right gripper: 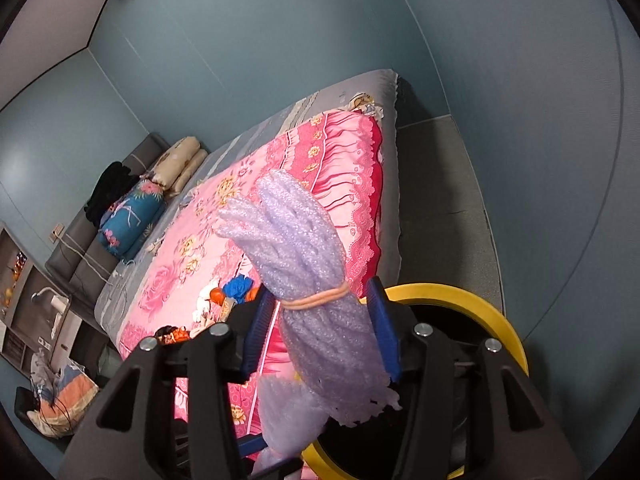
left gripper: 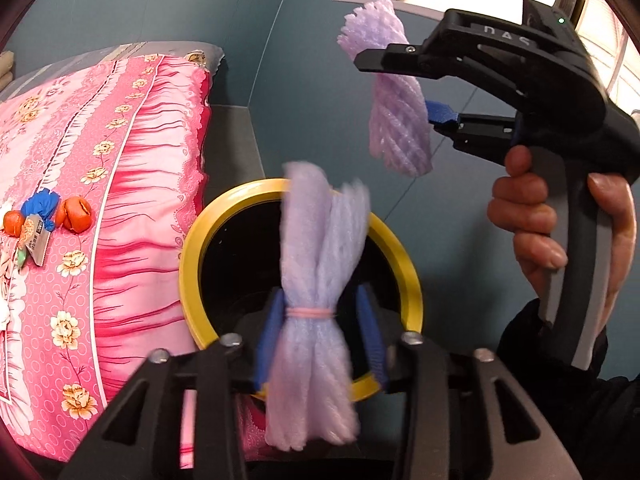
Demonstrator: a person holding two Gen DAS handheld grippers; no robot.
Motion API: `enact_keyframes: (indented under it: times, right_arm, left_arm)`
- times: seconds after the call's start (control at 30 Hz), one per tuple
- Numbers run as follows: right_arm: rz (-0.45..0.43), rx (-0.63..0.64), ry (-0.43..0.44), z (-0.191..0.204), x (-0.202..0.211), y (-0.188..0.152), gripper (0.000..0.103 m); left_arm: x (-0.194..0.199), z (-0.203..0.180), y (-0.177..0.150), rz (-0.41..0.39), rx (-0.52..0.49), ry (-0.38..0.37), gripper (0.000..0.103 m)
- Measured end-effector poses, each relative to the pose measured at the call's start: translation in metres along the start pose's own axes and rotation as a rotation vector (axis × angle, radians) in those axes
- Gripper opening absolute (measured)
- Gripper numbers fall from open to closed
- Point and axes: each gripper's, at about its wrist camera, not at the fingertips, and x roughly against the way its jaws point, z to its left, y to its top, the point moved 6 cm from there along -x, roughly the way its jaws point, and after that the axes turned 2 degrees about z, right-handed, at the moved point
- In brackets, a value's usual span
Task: Collect trash
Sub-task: 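Open the left tool while the right tool opens, dropping both nets into the bin, then return both tools to the bed toward the orange peel and wrapper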
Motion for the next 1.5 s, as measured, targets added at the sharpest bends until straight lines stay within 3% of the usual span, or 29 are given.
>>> enact_keyframes:
  times: [0.4,0.83,1.17,1.5]
  right_arm:
    - [-0.115,-0.03,-0.039,-0.011,0.027,0.01,0.067]
    - [-0.172,0.101,0.065,0.03,0.025,0.017,0.075]
    - [-0.104,0.255,0.137,0.101,-0.032,0.007,0.079]
    - [0.013,0.403,0.136,0.163,-0.121,-0.014,0.079]
  left_arm:
    - [0.025,0.021,0.001,-0.072,0.058,0.023,0.075]
    - [0.086,0.093,0.009,-0.23,0.146,0.218,0.091]
    - [0.145,0.175,-0.004,-0.301,0.249,0.438,0.093]
    - [0.19,0.261,-0.03,-0.327,0.359,0.628,0.094]
